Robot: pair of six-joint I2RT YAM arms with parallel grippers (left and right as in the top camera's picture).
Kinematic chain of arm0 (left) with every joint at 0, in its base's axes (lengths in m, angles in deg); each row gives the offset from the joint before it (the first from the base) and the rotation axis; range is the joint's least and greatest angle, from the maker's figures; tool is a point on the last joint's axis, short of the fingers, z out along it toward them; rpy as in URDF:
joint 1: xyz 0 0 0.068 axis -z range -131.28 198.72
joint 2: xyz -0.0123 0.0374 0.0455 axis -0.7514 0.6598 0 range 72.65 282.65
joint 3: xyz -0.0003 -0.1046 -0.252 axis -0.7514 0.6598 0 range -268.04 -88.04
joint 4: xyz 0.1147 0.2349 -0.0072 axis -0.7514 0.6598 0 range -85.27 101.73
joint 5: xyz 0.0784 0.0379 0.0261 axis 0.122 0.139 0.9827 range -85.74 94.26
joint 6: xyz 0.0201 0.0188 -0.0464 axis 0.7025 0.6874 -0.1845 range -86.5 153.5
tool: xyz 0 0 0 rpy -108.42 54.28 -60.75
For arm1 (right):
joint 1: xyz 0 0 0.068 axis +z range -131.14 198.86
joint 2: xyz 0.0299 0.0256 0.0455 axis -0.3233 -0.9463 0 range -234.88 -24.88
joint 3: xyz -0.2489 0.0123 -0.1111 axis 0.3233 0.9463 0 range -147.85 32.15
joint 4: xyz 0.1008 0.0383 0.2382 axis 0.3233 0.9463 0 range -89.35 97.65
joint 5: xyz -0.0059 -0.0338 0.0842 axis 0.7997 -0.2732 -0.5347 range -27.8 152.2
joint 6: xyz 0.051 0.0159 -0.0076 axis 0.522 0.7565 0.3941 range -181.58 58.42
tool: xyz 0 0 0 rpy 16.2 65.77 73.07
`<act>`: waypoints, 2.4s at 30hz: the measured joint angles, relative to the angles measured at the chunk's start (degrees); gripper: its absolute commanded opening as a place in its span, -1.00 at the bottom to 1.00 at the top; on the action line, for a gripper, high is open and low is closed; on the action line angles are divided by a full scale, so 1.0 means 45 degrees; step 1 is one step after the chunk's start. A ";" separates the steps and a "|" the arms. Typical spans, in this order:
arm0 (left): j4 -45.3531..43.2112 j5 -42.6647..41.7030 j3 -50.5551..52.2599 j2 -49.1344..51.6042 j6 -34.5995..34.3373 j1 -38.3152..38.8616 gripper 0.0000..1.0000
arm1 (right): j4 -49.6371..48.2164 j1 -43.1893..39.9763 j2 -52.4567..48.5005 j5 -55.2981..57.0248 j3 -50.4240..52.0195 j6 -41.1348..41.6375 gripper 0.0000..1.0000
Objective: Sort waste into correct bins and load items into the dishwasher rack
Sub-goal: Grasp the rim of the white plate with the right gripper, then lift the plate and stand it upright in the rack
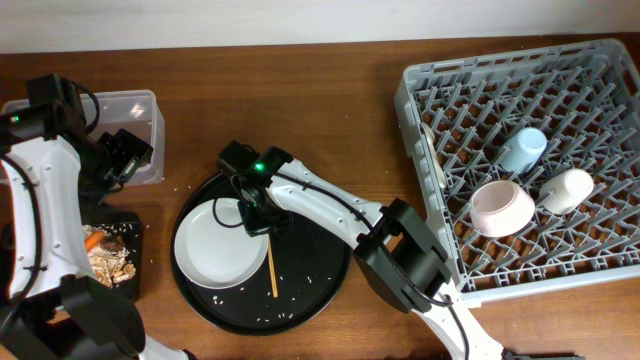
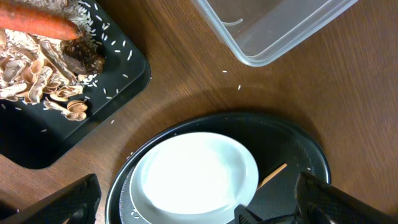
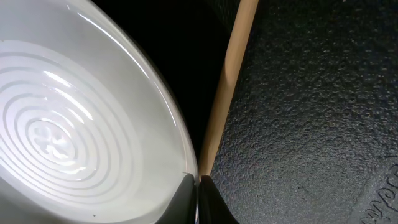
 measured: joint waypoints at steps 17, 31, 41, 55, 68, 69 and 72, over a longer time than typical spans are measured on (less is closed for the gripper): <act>0.0000 0.0000 0.0000 0.0000 0.0000 0.0000 0.98 | 0.1044 -0.2516 0.2778 -0.0996 -0.0223 -0.0481 -0.92; 0.0000 0.0000 0.0000 0.0000 0.0000 0.0000 0.99 | 0.2735 -1.0414 0.6139 0.1700 -0.0340 -0.2793 -0.92; 0.0000 0.0000 0.0000 0.0000 0.0000 0.0000 0.98 | 0.2132 -1.1885 0.6139 0.5911 -0.0335 -0.4410 -0.92; -0.0005 0.0000 0.0000 0.0000 0.0000 0.0000 0.98 | 0.1268 -1.1861 0.5231 0.8014 -0.0330 -0.4765 -0.92; 0.0000 -0.0005 0.0000 0.0000 0.0000 0.0000 0.98 | 0.1093 -1.1147 0.5178 0.8136 -0.0277 -0.5037 -0.92; 0.0000 0.0000 0.0000 0.0000 0.0000 0.0000 0.98 | 0.1088 -1.0992 0.5178 0.8228 -0.0272 -0.5047 -0.92; 0.0000 0.0000 0.0000 0.0000 0.0000 0.0000 0.99 | 0.1083 -1.0530 0.5178 0.8699 -0.0272 -0.5056 -0.92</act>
